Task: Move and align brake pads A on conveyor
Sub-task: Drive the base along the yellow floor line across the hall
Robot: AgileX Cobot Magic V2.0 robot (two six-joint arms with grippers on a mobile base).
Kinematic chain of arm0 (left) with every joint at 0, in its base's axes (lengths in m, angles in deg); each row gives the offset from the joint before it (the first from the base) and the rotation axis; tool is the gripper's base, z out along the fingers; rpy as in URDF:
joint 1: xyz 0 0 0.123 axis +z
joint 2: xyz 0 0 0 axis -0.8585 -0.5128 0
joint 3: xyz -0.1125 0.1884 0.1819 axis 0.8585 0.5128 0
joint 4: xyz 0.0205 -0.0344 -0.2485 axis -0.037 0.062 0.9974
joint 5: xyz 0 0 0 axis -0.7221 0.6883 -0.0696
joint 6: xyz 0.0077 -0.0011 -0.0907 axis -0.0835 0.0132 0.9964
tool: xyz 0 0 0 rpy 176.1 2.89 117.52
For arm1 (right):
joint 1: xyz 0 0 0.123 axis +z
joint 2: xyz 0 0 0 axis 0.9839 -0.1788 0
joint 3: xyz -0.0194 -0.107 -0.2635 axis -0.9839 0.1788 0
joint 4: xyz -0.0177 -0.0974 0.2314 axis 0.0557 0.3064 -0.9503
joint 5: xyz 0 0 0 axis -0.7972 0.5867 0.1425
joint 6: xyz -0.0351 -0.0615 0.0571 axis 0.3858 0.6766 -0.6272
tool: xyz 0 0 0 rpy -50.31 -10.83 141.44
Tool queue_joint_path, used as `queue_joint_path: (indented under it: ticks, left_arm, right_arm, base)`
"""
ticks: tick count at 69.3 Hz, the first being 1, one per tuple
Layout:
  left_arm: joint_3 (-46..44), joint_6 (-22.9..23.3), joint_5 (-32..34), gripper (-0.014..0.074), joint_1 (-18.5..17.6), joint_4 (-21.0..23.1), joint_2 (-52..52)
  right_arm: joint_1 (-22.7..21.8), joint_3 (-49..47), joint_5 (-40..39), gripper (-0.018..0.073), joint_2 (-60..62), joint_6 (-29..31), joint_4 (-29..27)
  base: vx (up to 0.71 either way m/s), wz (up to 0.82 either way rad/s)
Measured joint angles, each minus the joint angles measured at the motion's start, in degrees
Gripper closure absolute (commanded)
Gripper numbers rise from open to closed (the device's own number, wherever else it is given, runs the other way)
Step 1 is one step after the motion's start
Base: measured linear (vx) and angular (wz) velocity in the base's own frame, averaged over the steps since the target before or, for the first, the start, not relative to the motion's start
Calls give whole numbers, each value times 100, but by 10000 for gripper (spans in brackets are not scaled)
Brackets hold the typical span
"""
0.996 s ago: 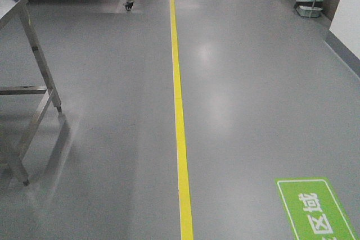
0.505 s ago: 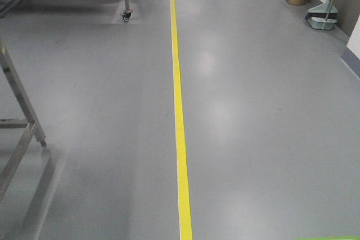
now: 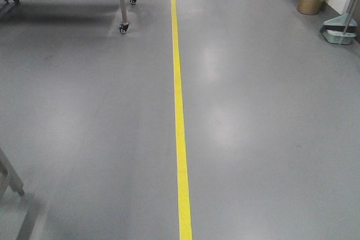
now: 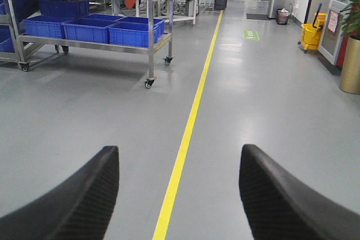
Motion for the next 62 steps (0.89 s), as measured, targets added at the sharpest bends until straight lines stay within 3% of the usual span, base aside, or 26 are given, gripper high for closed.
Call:
queue_joint_path:
  ticks: [62]
  left_arm:
    - [0, 0, 0, 150, 0, 0, 0]
  right_arm:
    - [0, 0, 0, 106, 0, 0, 0]
  base:
    - [60, 12]
